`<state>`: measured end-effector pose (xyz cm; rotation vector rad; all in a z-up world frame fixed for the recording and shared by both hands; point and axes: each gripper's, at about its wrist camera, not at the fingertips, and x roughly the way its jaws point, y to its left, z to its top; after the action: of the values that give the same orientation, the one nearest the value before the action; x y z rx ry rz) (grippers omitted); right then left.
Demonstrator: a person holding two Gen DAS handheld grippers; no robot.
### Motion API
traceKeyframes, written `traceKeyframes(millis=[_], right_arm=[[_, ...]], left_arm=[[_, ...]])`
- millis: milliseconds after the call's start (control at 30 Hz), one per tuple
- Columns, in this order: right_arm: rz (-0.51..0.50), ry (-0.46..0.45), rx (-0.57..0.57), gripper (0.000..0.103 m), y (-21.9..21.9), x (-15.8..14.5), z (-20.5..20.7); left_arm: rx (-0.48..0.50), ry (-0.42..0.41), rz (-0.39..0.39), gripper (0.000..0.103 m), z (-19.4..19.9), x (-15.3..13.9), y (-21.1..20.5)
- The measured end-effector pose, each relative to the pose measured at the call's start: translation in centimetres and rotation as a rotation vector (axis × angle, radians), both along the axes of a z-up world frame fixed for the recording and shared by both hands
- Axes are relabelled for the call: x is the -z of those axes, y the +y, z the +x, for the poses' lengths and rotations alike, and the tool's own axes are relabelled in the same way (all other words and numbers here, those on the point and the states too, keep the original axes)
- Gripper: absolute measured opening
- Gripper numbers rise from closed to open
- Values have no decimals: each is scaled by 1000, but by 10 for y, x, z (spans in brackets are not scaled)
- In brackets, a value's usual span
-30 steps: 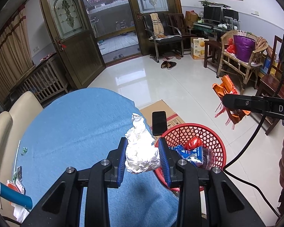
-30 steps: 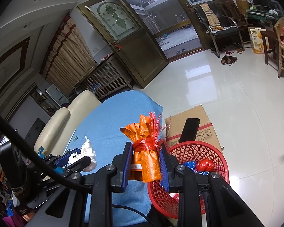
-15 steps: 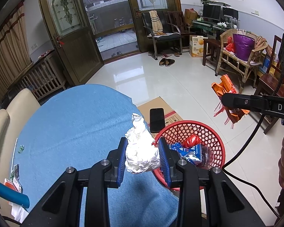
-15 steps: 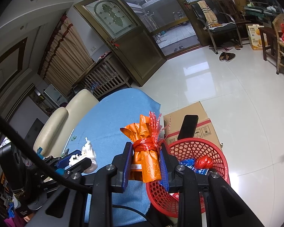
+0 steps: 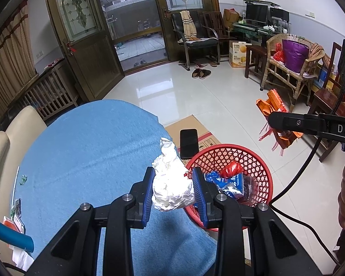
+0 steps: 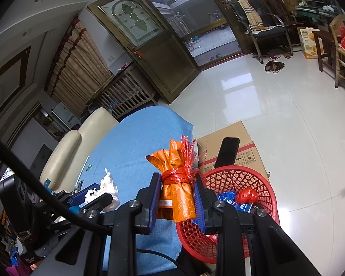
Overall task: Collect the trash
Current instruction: 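Hold the orange bag and white tissue above the red wastebasket with both tools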
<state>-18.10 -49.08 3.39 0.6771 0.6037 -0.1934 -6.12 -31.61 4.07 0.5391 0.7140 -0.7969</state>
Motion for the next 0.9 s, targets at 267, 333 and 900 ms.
traceKeyframes(millis=[267, 333, 900], right_arm=[[5, 6, 2, 29, 0, 4, 1], [4, 7, 3, 29, 0, 5, 1], [4, 12, 7, 29, 1, 8, 3]], left_arm=[[3, 6, 2, 35, 0, 2, -1], [2, 9, 2, 35, 0, 2, -1], [8, 17, 12, 35, 0, 7, -5]])
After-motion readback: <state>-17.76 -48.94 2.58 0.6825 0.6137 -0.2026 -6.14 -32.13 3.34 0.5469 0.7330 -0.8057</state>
